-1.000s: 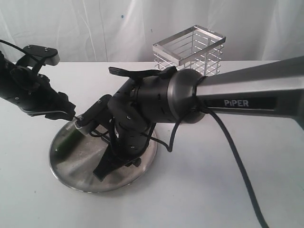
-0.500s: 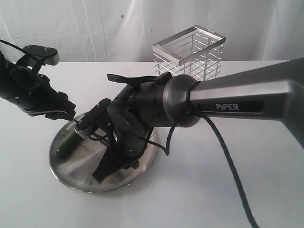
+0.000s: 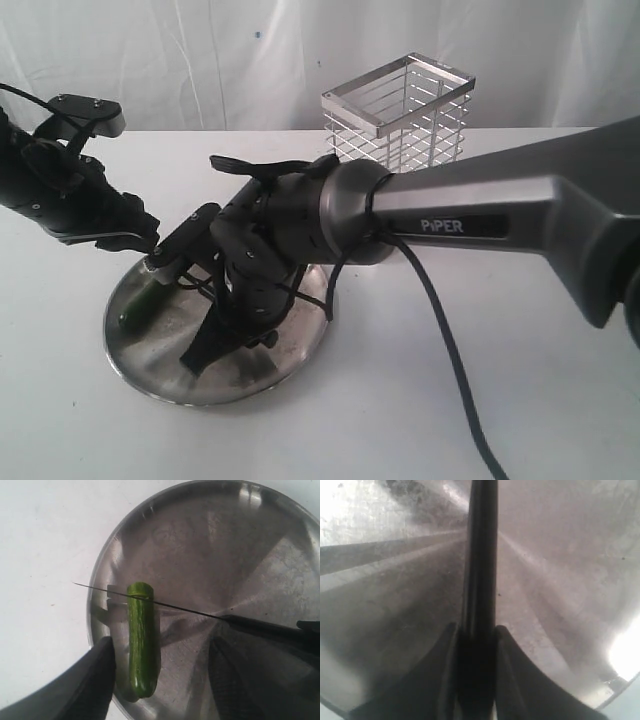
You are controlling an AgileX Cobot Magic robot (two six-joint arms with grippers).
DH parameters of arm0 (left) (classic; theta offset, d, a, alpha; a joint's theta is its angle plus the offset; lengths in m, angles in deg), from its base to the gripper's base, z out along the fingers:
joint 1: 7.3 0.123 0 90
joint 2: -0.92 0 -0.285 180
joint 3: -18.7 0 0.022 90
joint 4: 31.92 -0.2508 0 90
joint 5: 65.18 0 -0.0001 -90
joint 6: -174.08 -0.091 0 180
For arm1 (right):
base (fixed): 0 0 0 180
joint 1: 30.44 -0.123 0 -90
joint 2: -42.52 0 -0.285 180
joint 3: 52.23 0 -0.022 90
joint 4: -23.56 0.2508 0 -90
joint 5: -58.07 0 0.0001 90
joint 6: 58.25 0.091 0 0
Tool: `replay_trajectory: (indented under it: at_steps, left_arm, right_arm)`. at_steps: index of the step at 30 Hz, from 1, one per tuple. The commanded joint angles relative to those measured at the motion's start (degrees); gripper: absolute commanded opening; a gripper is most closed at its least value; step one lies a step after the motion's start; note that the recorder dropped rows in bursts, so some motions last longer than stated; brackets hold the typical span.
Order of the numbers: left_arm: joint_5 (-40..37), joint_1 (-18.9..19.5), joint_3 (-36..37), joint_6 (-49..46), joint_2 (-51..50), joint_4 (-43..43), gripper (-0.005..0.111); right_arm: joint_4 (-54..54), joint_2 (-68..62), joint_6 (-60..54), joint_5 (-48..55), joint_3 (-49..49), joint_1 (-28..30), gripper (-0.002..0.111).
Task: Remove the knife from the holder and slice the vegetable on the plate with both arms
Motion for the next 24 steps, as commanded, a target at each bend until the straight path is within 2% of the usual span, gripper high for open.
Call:
replay_trajectory:
  at_steps: [1, 14, 19, 24]
  left_arm:
    - [-0.49, 0.21, 0.23, 0.51, 0.58, 0.58, 0.059]
    - [-0.72, 0.21, 0.23, 0.66, 0.58, 1.52, 0.059]
    - [-0.59, 0.21, 0.23, 0.66, 0.58, 1.67, 0.059]
    - [-0.59, 0.21, 0.23, 0.66, 0.58, 1.67, 0.059]
  right_arm:
    - [-0.13, -1.53, -0.62, 0.85, -1.46, 0.12, 0.0]
    - [-2.64, -2.39, 0.26, 0.48, -1.56, 0.12, 0.0]
    - [-2.49, -2.39, 5.59, -0.07, -1.56, 0.9, 0.0]
    - [-0.36, -2.39, 5.92, -0.61, -1.56, 0.9, 0.0]
